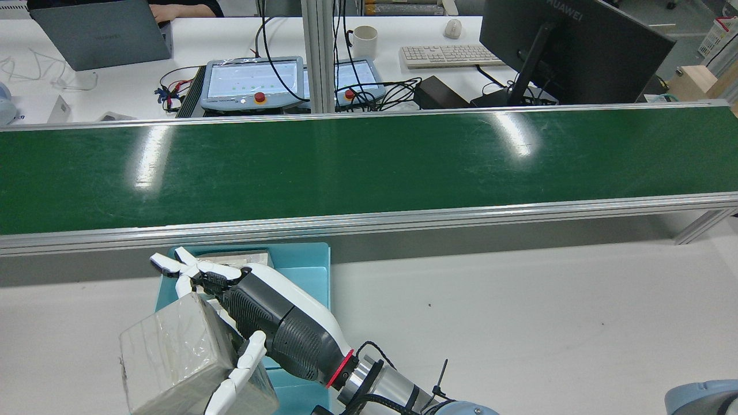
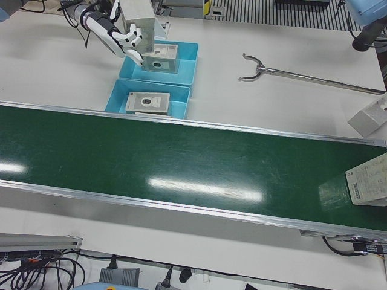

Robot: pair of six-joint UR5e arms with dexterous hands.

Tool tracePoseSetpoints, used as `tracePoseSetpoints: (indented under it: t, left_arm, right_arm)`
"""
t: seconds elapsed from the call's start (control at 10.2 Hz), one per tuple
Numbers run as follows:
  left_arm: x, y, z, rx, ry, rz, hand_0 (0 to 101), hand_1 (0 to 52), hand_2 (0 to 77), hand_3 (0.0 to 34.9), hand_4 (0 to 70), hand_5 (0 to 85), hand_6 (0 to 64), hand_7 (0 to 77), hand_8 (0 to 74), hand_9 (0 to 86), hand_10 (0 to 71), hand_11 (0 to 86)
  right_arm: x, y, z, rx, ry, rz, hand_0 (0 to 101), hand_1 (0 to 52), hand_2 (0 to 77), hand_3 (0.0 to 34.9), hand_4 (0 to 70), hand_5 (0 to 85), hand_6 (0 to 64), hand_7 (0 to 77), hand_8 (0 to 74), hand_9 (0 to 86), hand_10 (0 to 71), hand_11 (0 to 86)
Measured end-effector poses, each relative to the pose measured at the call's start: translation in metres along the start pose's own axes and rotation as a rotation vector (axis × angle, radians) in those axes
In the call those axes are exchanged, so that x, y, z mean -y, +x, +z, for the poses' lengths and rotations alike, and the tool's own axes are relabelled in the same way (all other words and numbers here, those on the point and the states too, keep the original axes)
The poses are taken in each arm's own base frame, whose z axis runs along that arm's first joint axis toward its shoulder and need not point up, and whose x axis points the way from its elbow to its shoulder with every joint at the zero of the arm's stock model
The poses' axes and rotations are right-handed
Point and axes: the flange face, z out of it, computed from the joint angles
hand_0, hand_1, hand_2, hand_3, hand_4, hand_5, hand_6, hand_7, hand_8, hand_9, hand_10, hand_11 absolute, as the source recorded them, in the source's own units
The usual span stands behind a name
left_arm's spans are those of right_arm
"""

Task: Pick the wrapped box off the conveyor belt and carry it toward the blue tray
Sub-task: 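Release the box into the nearer blue tray and raise the right hand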

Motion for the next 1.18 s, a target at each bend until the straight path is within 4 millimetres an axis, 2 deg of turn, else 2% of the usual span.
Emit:
tracePoseSetpoints:
  t: [0.1,0.2,0.29,0.39,0.49,0.59,1.08,1.18]
  left_arm:
    - [0.000,0.000,0.000,0.000,0.000,0.000,0,0.0,0.5,0.0,0.0,1.1,0.0,0.0,0.0,0.0,0.0,0.0]
    - [0.000,0.000,0.000,0.000,0.000,0.000,0,0.0,0.5,0.0,0.0,1.1,0.0,0.0,0.0,0.0,0.0,0.0]
    - [0.000,0.000,0.000,0.000,0.000,0.000,0,0.0,0.5,0.0,0.0,1.1,0.0,0.0,0.0,0.0,0.0,0.0]
    - [0.000,0.000,0.000,0.000,0.000,0.000,0,0.0,0.5,0.0,0.0,1.1,0.0,0.0,0.0,0.0,0.0,0.0]
    - [0.000,0.000,0.000,0.000,0.000,0.000,0,0.0,0.5,0.0,0.0,1.1,0.0,0.0,0.0,0.0,0.0,0.0]
    - [0.000,0.000,0.000,0.000,0.000,0.000,0,0.0,0.5,0.0,0.0,1.1,0.0,0.0,0.0,0.0,0.0,0.0]
    - [0.000,0.000,0.000,0.000,0.000,0.000,0,0.0,0.5,0.0,0.0,1.1,0.0,0.5,0.0,0.0,0.0,0.0]
    - [0.000,0.000,0.000,0.000,0.000,0.000,0,0.0,0.5,0.0,0.0,1.1,0.0,0.5,0.0,0.0,0.0,0.0]
  right_arm:
    - [0.000,0.001,0.000,0.000,-0.001,0.002,44,2.2,7.6,0.0,16.4,65.4,16.9,10.9,4.4,1.6,0.5,1.6]
    - [-0.001,0.001,0.000,0.000,-0.003,0.003,45,7.1,8.7,0.0,13.1,60.0,19.1,0.0,2.7,4.4,1.1,1.6]
    - [-0.001,0.001,0.000,0.000,-0.004,0.004,45,13.6,9.3,0.0,13.1,45.3,19.1,25.1,4.4,3.3,0.5,2.2]
    - [-0.001,0.001,0.000,0.000,-0.004,0.005,45,13.6,9.3,0.0,13.1,45.3,19.1,25.1,4.4,3.3,0.5,2.2]
    - [-0.001,0.001,0.000,0.000,-0.005,0.005,45,4.4,10.4,0.0,12.5,32.2,19.1,24.5,1.6,3.3,1.6,2.7]
    - [-0.001,0.001,0.000,0.000,-0.005,0.006,45,8.7,10.9,0.0,12.0,22.4,19.1,23.5,4.4,3.3,1.6,2.7]
    - [-0.001,0.000,-0.001,0.000,-0.005,0.006,45,8.7,10.4,0.0,12.0,25.6,18.5,25.1,4.9,3.3,2.2,3.8]
    - [0.002,-0.009,0.001,0.008,-0.004,-0.005,45,8.7,10.4,0.0,12.0,25.6,18.5,25.1,4.9,3.3,2.2,3.8]
